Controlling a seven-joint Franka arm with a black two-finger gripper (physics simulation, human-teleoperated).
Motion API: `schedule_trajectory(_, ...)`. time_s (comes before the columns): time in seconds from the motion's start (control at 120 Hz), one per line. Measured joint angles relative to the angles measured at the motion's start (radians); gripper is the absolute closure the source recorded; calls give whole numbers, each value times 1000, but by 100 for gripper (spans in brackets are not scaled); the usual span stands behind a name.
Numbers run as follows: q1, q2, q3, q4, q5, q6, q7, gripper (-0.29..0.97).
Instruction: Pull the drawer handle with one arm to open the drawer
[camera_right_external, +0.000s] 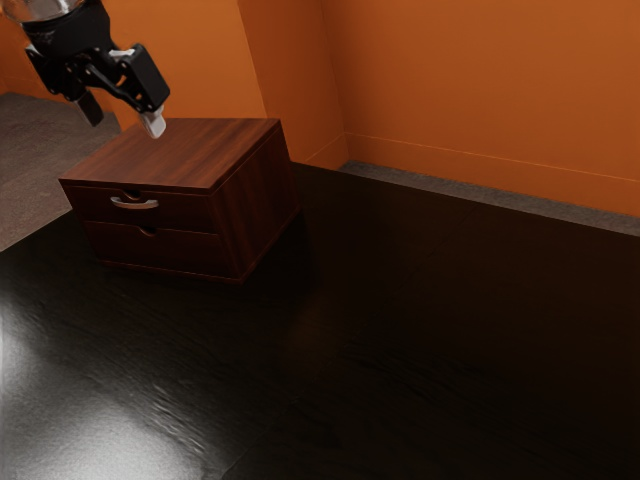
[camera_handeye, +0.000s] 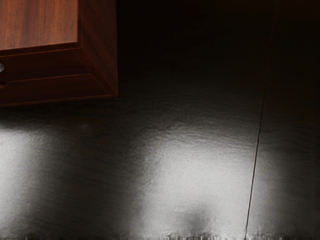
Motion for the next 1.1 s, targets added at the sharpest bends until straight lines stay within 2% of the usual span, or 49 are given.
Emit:
schedule_trajectory(0.092,9,52,11,-14,-78,-3,-3,0)
schedule_trajectory(0.15,-32,-2,-6,-117,-97,2,-8,0)
schedule_trajectory(0.183,-39,-69,-27,-209,-104,14,-12,0)
schedule_trajectory(0.225,-2,-166,-61,-330,-110,31,-16,0)
schedule_trajectory(0.308,208,-365,-212,-561,-118,45,-25,0)
schedule_trajectory(0.35,269,-466,-254,-657,-119,47,-28,0)
schedule_trajectory(0.442,319,-701,-316,-848,-122,44,-34,0)
schedule_trajectory(0.508,333,-782,-356,-906,-87,34,-24,0)
schedule_trajectory(0.558,336,-798,-350,-917,-25,43,25,0)
schedule_trajectory(0.608,329,-779,-298,-914,26,67,97,0)
schedule_trajectory(0.725,320,-747,-202,-918,98,157,299,0)
schedule_trajectory(0.85,407,-691,-224,-1020,73,328,521,0)
schedule_trajectory(0.95,421,-675,-216,-1040,67,433,673,0)
schedule_trajectory(1.033,373,-655,-151,-1043,87,521,775,0)
schedule_trajectory(1.1,301,-651,-106,-1037,110,586,827,0)
